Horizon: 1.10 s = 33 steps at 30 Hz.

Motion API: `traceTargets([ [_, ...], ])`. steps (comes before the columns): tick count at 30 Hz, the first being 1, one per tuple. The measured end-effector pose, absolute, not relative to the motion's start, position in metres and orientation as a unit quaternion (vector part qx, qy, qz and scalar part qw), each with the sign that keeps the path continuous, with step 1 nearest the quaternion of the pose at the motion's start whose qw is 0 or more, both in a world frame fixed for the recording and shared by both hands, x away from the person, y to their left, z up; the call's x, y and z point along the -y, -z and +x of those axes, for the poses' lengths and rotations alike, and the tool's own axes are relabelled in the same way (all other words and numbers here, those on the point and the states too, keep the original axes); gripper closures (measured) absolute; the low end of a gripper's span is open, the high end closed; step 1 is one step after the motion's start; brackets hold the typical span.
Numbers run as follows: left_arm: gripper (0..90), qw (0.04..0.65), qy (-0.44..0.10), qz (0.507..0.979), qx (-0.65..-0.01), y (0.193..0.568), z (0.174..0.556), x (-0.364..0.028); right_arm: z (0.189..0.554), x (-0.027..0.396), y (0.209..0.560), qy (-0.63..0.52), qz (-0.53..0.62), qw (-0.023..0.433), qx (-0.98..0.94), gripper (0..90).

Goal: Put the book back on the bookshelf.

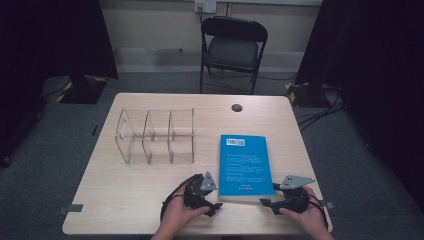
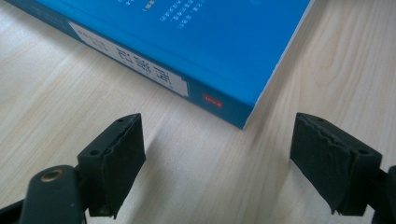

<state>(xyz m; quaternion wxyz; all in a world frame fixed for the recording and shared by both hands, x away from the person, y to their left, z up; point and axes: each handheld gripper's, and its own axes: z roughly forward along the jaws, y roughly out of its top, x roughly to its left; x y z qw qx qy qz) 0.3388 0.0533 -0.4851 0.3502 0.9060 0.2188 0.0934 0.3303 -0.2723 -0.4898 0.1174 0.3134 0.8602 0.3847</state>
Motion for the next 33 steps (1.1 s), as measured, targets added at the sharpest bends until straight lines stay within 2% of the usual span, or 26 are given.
traceTargets([
  [18, 17.5, 0.361, -0.094, 0.902, -0.218, 0.4845, 0.3368, -0.054, 0.3236, 0.2669, 0.4978, -0.375, 0.314, 0.137, -0.861, 21.2],
  [22, 17.6, 0.366, -0.093, 0.901, -0.211, 0.4852, 0.3363, -0.0505, 0.3231, 0.267, 0.4979, -0.377, 0.323, 0.143, -0.856, 25.3],
  [33, 17.6, 0.368, -0.092, 0.901, -0.212, 0.4845, 0.3368, -0.0493, 0.3237, 0.2663, 0.4957, -0.369, 0.326, 0.143, -0.859, 26.3],
])
